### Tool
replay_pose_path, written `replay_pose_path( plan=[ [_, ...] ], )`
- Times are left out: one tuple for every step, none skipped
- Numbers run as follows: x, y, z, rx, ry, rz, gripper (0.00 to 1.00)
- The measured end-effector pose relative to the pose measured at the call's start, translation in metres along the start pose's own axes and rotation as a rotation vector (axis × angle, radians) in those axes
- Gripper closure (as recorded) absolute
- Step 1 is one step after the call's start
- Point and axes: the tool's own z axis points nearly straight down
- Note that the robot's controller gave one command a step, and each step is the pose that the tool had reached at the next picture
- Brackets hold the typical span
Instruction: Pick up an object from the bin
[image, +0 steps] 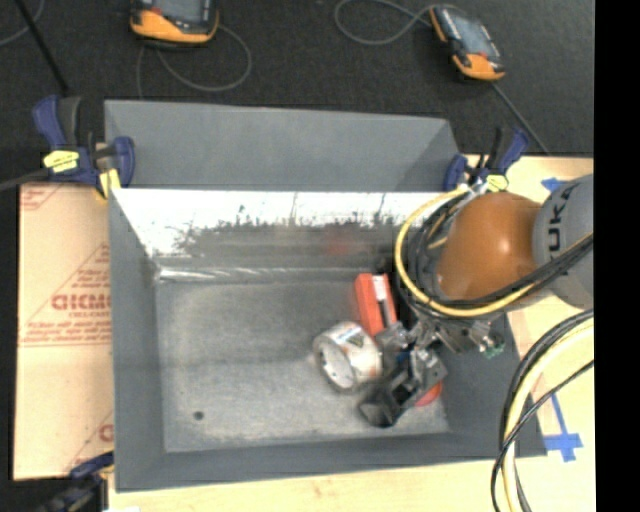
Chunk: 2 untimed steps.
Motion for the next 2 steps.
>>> replay_pose_path(
  plan=[
    [0.001,0.001,-0.003,-0.002,0.001,0.000,1.00],
    [0.003,0.002,-0.018,-0.004,0.000,0.003,1.00]
  ],
)
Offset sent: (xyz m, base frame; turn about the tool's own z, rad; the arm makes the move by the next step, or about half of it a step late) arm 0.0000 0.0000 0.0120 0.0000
